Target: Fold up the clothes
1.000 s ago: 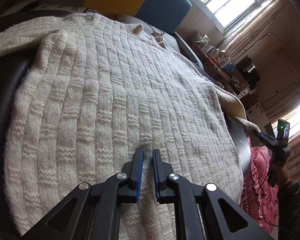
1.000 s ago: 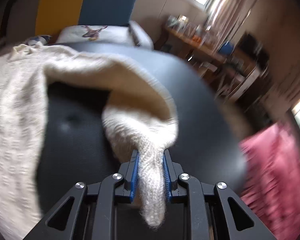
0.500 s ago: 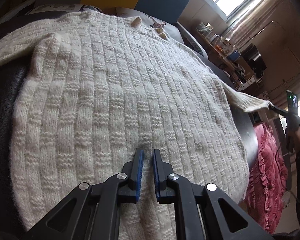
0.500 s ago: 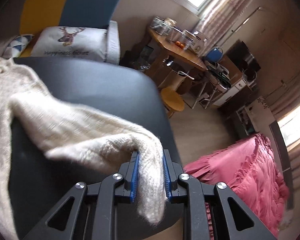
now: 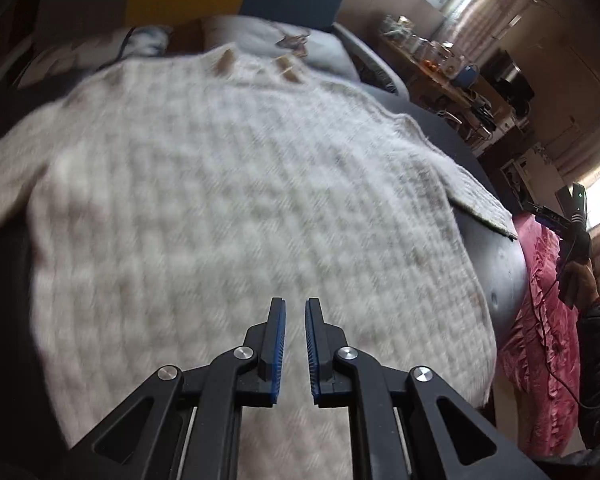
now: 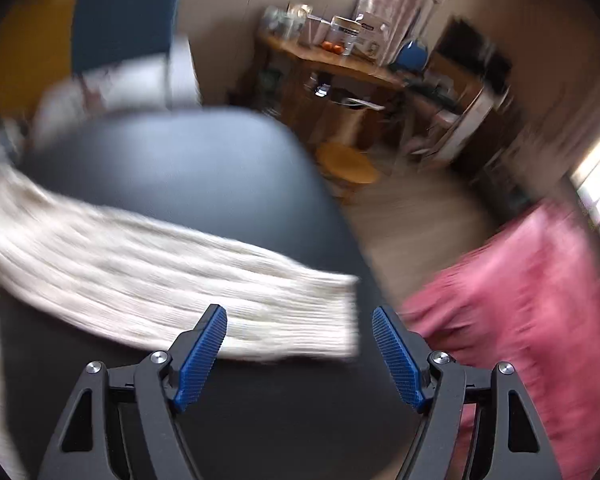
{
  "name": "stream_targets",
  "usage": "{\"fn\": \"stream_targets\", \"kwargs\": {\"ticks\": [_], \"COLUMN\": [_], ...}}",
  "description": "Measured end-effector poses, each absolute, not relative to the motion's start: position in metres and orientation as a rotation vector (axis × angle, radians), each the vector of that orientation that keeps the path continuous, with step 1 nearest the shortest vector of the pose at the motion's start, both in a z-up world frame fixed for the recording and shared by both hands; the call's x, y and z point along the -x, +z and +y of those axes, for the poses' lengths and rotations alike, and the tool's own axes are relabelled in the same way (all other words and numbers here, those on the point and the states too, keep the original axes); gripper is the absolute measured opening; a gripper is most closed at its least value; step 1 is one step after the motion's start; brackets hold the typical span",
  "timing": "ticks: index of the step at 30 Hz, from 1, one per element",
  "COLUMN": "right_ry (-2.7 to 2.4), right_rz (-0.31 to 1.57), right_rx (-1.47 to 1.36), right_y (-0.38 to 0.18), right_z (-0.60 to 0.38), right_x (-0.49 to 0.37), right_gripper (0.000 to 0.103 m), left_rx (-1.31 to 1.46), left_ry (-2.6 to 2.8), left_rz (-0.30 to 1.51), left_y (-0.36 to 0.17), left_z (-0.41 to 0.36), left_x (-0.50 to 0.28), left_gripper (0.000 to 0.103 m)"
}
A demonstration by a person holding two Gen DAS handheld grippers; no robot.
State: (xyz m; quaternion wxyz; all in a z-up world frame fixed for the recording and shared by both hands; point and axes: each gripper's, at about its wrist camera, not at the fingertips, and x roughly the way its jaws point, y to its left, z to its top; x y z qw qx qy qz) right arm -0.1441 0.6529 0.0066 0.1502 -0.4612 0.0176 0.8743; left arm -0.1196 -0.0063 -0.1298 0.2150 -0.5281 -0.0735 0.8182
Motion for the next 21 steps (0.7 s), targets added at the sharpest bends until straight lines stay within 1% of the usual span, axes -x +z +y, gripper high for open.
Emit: {"fn": "stream_targets", "kwargs": {"ticks": [4,6,8,13,17,21], "right_ry": [2.593,2.608,2.617,2.62,2.571,2.488], "right_rz": [0.273,0.309,0.295,0.18,0.112,0.064], "right_rx": [1.348,1.364,1.388,1.404,1.43,1.455], "right_y": [-0.008,-0.021,-0.033,-0.053,-0.062,-0.071], "right_z": [0.643,0.633,0.621,0.606,0.618,0.64], "right_x": [0.152,0.157,0.164,0.173,0.178,0.177], "right_gripper": [0.076,0.076,0.076,0.076,0.076,0.076], "left_rx": [1.345,1.299,1.271,1.232,1.261,1.317], "left_ry": [2.278,2.265,2.247,2.182,2.145,2.139], "left_rz": [-0.095,-0.077,-0.048,0.051,0.188,0.292], "left_y": [-0.109,-0.1,-0.096,-0.1,-0.123,-0.153], "left_z": [0.049,0.073,0.101,0.17,0.217,0.247], "left_x": [0.173,0.203,0.233,0.293,0.325,0.351], "left_gripper": [0.009,0.009,0.009,0.009,0.009,0.009]}}
